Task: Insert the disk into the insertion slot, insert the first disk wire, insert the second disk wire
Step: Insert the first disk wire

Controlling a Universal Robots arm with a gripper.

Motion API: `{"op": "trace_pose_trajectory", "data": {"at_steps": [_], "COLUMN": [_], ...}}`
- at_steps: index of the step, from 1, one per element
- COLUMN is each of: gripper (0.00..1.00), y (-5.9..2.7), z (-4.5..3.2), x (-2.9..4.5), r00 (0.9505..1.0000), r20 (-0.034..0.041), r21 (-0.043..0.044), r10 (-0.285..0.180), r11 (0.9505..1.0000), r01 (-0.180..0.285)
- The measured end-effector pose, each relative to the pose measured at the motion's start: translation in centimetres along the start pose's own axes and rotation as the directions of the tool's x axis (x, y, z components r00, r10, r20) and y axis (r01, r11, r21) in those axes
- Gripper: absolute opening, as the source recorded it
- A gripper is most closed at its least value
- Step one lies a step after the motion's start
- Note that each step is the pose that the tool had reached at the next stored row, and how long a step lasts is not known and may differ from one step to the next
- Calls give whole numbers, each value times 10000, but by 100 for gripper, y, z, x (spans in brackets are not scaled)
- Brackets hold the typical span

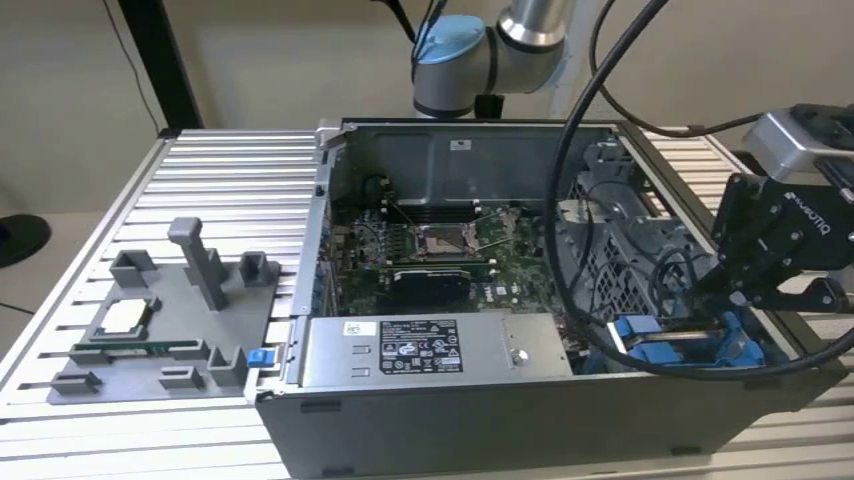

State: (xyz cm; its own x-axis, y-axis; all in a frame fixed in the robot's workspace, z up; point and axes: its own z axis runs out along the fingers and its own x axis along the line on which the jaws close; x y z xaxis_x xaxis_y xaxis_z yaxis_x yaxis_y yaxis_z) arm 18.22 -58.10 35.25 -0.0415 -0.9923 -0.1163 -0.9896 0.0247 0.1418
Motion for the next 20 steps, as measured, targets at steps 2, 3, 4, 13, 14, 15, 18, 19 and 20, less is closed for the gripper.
{"op": "trace_pose_trajectory", "data": {"at_steps": [2,3,4,13,14,15,18,19,20], "gripper": [100,100,100,100,100,100,100,100,100], "y": [8,12,15,26,26,26,25,22,18], "z": [-52,-80,-106,-182,-182,-182,-183,-184,-184], "x": [-6,-10,-13,-21,-22,-22,-22,-22,-22], "r00": [10000,10000,10000,10000,10000,10000,10000,10000,10000], "r20": [0,-2,1,0,0,0,-1,-2,-2], "r21": [-1,-2,-3,-4,-4,-4,-4,-4,-4], "r10": [0,0,0,0,0,-1,-1,0,0], "r11": [10000,10000,10000,10000,10000,10000,10000,10000,10000], "r01": [0,0,0,0,0,1,1,0,0]}}
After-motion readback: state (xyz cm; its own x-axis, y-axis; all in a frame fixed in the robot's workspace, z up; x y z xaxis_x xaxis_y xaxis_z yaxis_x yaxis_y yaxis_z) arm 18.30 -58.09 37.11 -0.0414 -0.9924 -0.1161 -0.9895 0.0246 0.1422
